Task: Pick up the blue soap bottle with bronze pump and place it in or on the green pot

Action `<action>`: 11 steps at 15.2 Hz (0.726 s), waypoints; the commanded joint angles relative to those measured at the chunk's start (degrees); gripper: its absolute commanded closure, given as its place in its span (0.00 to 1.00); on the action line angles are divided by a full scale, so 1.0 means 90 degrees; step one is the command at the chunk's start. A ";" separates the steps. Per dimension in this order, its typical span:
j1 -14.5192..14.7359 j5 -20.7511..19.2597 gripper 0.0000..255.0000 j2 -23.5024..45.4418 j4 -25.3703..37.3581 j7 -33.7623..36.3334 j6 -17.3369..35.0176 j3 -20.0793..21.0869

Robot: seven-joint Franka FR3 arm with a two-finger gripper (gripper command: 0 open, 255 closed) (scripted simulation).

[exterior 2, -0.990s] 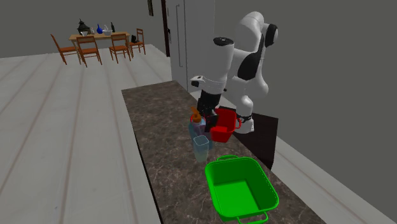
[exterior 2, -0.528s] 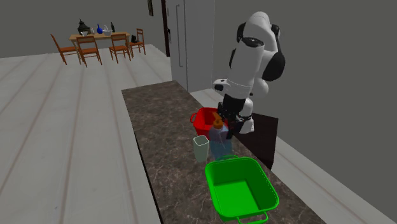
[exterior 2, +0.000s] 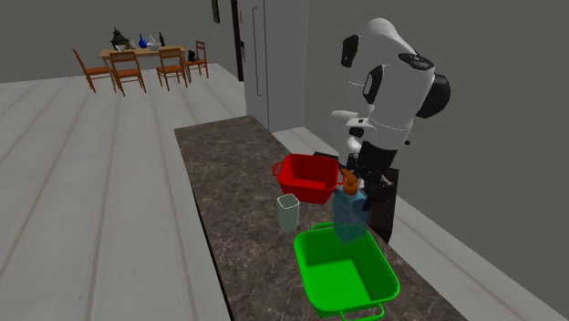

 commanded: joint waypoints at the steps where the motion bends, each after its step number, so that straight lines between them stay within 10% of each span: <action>1: 0.0063 -0.0046 1.00 0.0126 0.0064 0.0160 0.0034 0.0067; 11: 0.0058 -0.0145 1.00 0.0248 -0.0650 0.0324 0.0850 0.0060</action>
